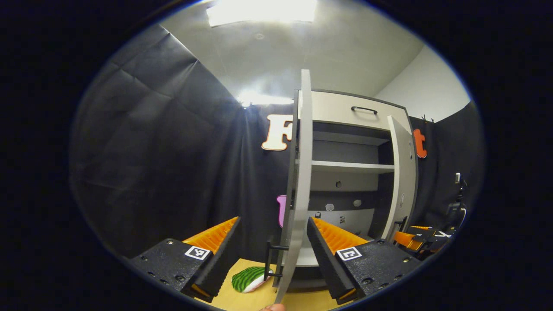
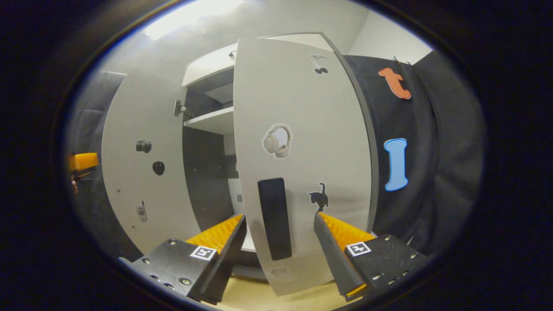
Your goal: Grab one shoe with the right hand and put it into the shoe cabinet, grab the other shoe with the left hand and put it into the shoe cabinet; then close the right door with the right hand and the left door with the left hand.
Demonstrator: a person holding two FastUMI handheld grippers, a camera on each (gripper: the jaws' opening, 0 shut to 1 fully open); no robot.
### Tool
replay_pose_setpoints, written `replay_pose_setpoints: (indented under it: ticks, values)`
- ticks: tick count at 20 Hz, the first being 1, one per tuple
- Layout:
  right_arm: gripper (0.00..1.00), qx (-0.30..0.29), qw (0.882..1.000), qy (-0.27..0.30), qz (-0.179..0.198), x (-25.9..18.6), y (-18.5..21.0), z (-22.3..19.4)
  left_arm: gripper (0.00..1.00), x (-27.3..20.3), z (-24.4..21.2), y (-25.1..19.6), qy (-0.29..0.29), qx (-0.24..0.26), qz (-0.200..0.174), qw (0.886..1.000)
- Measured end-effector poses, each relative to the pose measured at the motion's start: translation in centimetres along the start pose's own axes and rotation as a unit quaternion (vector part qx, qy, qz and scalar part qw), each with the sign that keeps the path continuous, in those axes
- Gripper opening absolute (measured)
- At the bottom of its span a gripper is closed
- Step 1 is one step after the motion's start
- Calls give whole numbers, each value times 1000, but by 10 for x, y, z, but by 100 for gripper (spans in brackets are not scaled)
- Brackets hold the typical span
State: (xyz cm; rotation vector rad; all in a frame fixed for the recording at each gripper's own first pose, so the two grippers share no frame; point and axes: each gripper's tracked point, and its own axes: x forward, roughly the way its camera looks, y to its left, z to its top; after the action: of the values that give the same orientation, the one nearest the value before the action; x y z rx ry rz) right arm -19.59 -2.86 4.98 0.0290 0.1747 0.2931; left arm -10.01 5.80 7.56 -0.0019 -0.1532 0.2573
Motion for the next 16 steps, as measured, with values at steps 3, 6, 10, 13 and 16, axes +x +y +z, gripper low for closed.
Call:
replay_pose_setpoints:
  ticks: [3, 6, 10, 13, 16]
  values:
    - [93, 2, 1000, 3, -8, 0, 1, -3, 90, 4, -4, 2, 1, -5, 6, 1000]
    - [93, 7, 1000, 1, -17, -1, -3, -3, 91, 4, -9, 2, 10, -7, 0, 1000]
    - [93, 12, 1000, 4, -26, 0, -6, -6, 91, 2, -7, 0, 8, -12, -12, 1000]
    - [93, 10, 1000, 8, -28, -1, -6, -8, 88, -2, -4, -10, 15, -47, -34, 998]
    - [94, 9, 1000, 8, -27, -4, -6, -8, 83, 1, -13, -34, 20, -66, -65, 995]
